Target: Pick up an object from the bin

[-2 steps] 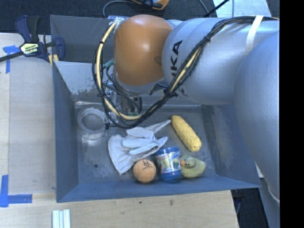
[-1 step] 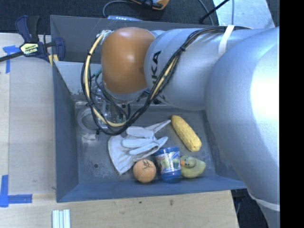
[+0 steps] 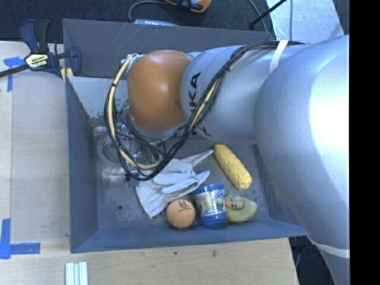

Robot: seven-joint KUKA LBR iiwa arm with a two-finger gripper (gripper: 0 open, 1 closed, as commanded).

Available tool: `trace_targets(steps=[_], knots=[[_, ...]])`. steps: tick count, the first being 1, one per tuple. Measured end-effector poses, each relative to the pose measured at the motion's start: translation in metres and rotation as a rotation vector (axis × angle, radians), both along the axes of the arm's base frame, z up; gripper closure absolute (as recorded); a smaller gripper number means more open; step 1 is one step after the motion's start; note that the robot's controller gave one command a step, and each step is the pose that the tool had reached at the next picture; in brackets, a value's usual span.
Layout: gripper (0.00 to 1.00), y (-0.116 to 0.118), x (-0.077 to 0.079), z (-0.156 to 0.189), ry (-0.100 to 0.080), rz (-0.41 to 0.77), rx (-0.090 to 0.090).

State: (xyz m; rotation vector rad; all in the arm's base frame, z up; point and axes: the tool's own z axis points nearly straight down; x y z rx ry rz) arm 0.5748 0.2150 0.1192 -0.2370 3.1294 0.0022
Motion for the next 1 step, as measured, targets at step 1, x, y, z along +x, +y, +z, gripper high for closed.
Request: trace_targets(steps=[1], knots=[[0.00,-0.0244,0.0025,-0.0213,-0.005,-0.113,0.004]])
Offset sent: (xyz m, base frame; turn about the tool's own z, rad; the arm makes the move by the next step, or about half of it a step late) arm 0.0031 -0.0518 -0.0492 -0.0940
